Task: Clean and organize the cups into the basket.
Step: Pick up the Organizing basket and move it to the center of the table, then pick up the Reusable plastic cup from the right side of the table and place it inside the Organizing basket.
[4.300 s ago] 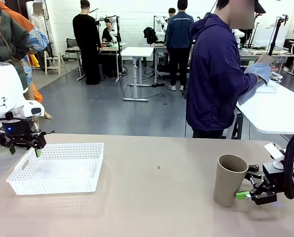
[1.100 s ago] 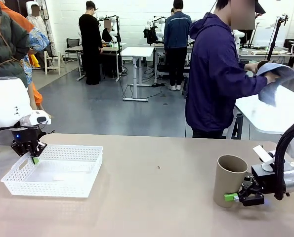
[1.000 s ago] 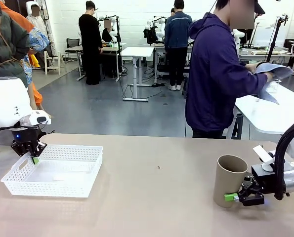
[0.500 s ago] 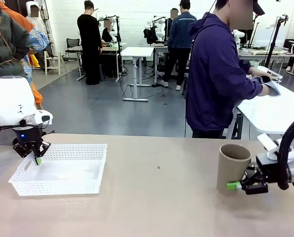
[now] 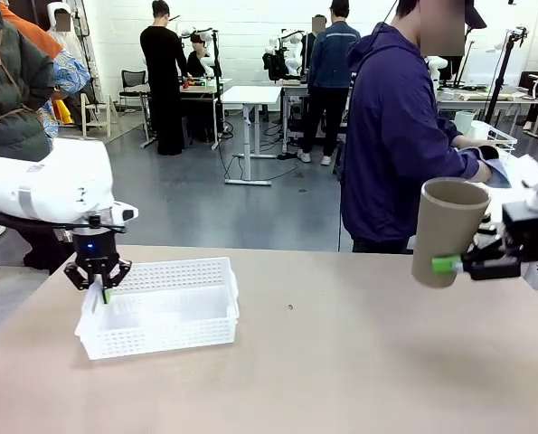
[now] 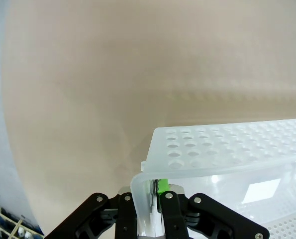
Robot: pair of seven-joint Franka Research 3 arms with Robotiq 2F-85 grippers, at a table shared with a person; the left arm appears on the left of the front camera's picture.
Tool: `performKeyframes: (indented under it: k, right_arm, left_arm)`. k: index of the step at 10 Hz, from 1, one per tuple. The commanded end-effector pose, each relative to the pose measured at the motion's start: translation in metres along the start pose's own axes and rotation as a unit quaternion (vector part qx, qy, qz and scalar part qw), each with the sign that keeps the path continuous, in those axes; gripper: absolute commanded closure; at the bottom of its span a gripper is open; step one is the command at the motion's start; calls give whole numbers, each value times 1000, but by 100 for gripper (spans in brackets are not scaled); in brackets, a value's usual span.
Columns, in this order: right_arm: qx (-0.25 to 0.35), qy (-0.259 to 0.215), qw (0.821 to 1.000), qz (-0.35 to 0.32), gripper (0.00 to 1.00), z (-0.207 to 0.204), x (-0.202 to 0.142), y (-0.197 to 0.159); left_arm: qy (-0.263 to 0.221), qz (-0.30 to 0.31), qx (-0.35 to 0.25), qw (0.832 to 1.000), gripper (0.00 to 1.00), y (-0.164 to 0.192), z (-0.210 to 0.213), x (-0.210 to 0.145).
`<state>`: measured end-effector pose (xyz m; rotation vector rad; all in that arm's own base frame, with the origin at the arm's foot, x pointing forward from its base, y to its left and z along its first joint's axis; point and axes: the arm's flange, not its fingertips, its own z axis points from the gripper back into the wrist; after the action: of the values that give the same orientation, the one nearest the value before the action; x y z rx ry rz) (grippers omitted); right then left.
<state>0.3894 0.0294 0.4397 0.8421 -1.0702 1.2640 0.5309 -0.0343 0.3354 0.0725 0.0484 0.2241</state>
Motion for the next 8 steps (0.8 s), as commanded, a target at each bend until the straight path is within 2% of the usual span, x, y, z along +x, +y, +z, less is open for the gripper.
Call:
performKeyframes:
  k: [1, 2, 4, 8]
  right_arm:
    - [-49, 21, 998, -16, 100, 17, 27, 1]
    - [0, 0, 1000, 0, 100, 0, 0, 0]
    - [0, 0, 1000, 0, 100, 0, 0, 0]
    - [0, 0, 1000, 0, 100, 0, 0, 0]
  left_arm:
    - [-3, -9, 39, 999, 100, -34, 5, 2]
    - [-7, -27, 47, 999, 100, -54, 9, 0]
    - [-9, -49, 57, 997, 100, -94, 16, -4]
    - [20, -64, 54, 996, 100, -164, 16, -10]
